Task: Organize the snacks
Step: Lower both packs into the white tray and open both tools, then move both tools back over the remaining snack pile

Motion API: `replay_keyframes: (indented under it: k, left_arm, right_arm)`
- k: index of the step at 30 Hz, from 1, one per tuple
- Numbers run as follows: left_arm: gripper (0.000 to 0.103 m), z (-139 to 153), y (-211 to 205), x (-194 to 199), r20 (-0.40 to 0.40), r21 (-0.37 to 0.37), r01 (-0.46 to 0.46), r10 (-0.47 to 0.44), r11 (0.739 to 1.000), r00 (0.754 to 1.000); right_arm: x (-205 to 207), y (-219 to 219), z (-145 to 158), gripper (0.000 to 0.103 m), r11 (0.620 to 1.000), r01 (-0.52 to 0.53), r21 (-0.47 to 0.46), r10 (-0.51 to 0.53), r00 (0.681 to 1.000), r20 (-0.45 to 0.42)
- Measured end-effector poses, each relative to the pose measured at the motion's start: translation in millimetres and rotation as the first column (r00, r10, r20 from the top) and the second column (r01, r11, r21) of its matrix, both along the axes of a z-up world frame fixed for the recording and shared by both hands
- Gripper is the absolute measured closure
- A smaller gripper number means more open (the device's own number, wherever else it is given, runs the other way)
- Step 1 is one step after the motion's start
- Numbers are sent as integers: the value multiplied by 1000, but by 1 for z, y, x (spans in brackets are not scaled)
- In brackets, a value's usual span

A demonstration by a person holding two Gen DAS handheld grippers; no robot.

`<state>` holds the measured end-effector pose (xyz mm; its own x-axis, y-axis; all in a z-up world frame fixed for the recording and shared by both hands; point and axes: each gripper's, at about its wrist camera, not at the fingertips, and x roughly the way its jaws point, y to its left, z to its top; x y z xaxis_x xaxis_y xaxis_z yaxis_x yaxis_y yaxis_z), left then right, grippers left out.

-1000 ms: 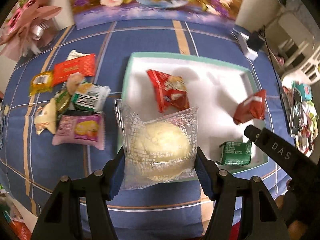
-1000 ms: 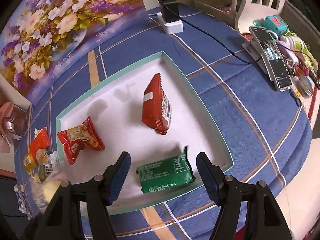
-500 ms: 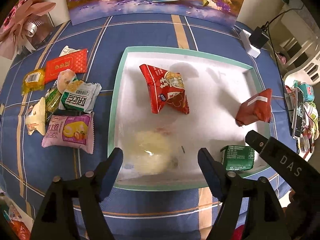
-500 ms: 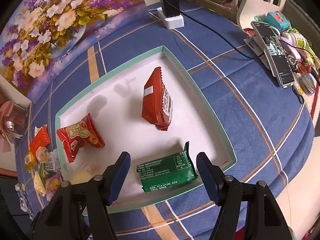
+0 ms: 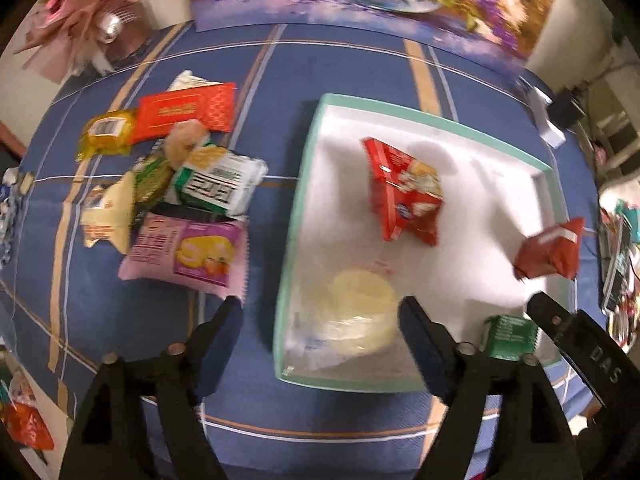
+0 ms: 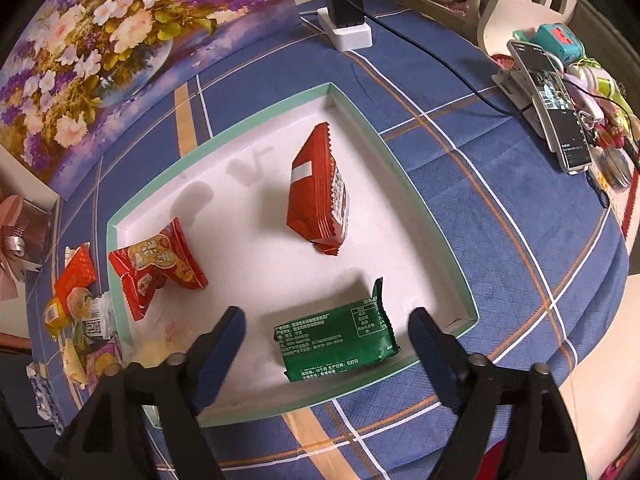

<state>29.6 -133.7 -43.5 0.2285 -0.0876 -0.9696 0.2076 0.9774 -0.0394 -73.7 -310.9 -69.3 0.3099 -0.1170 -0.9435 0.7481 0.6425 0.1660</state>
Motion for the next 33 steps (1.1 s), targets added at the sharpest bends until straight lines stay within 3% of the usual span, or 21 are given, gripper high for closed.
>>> replay_keyframes:
  k: [1,6,8,18,23,27,33]
  left_arm:
    - [4,1,3,1,6,5,-12,12,1000,1000]
    - [4,2,22,9,28,24,-90,89,996,996]
    - [4,1,28,12,23,21,-113,113,993,993]
    - [3,4,42,17,37,-6,-165,166,986,985]
    - [3,8,41,20,50,-22,-128,129,991,990]
    - [3,14,38,24,93,19,-78,76,997,993]
    - [3,23,45,31,114,-7,-35,35,999,993]
  right_arm:
    - [0,0,0,15,1000,0,0,0,1000,3]
    - [0,2,0,15,1000,-6,-8,6,1000,6]
    - [1,3,1,0,1000,-11,-11,11,1000,12]
    - [3,6,-1,0,1000,-21,-19,22,999,24]
    - [5,11,-4,0,999,-22,-29,22,1000,5]
    - [7,16,-5,0,998,-30,-49,29,1000,-10]
    - [7,24,8,0,995,-20,-101,21,1000,2]
